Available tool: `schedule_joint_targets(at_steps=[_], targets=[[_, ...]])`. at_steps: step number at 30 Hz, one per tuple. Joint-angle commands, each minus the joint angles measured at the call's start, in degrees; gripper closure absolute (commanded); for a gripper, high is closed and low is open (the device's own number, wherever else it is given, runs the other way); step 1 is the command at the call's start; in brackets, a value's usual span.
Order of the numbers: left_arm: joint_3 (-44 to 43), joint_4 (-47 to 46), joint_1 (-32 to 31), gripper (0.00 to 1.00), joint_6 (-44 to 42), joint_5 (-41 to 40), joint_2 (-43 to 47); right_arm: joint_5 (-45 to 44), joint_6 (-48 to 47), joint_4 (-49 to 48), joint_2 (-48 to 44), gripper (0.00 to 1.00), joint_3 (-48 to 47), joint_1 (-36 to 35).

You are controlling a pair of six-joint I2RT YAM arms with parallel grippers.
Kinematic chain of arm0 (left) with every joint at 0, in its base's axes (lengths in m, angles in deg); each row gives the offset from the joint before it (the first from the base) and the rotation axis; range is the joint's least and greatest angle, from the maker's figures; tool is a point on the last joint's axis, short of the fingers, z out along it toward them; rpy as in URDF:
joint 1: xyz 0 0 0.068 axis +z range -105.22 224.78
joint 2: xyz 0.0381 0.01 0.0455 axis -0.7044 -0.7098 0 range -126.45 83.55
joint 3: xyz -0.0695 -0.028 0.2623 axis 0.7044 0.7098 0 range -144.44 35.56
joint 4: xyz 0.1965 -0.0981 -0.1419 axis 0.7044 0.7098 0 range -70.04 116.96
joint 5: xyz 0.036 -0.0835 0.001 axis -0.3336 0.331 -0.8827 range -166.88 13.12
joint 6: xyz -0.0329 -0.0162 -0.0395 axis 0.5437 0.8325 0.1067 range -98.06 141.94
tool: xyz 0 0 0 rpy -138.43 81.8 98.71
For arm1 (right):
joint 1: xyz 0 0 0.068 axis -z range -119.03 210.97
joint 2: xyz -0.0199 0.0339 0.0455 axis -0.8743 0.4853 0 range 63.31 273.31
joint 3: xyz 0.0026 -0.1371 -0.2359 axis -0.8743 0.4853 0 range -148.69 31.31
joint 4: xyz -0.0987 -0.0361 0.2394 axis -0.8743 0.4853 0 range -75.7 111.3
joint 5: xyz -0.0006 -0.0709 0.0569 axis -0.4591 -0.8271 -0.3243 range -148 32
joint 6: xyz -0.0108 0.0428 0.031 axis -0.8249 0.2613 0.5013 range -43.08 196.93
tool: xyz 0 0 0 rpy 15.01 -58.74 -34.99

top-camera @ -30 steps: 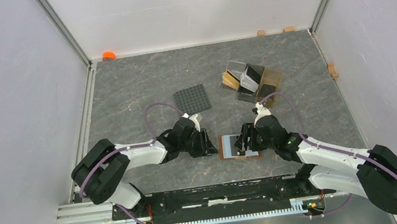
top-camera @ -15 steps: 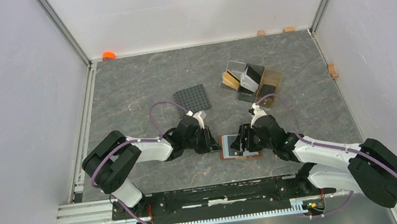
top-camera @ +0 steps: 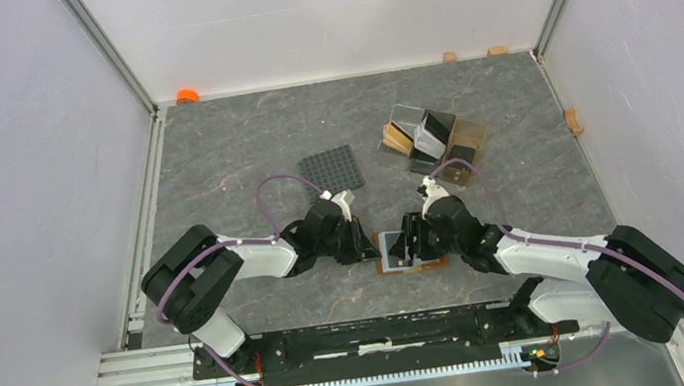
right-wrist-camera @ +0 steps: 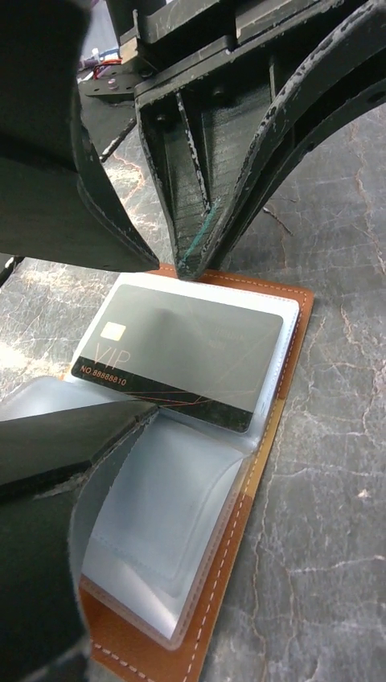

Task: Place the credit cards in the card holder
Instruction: Insert the credit card into the card holder.

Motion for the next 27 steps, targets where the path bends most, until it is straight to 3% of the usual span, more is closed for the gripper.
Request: schedule_joint_targets(at_steps=[1,11,21,27], targets=[[0.4,-1.6,-0.6,0.76,1.0,-1.0,0.4,2.6,-0.4,-4.6,1.4,0.36,-5.0,-2.5],[1.3,-2.8,-0.6,0.8,1.7,-1.9,1.5,1.3,-2.0,-2.1,3.5,0.34,-8.3,-4.0],[2.2,-0.2,-0.5,0.84,1.7,-4.4,3.4,-13.7,-17.2,21.4,-3.3,0.08,-19.6,-2.9],[2.3,0.0,-0.5,0.85,1.5,-4.4,3.8,-13.5,-21.2,25.8,-5.5,0.04,-18.5,1.6]])
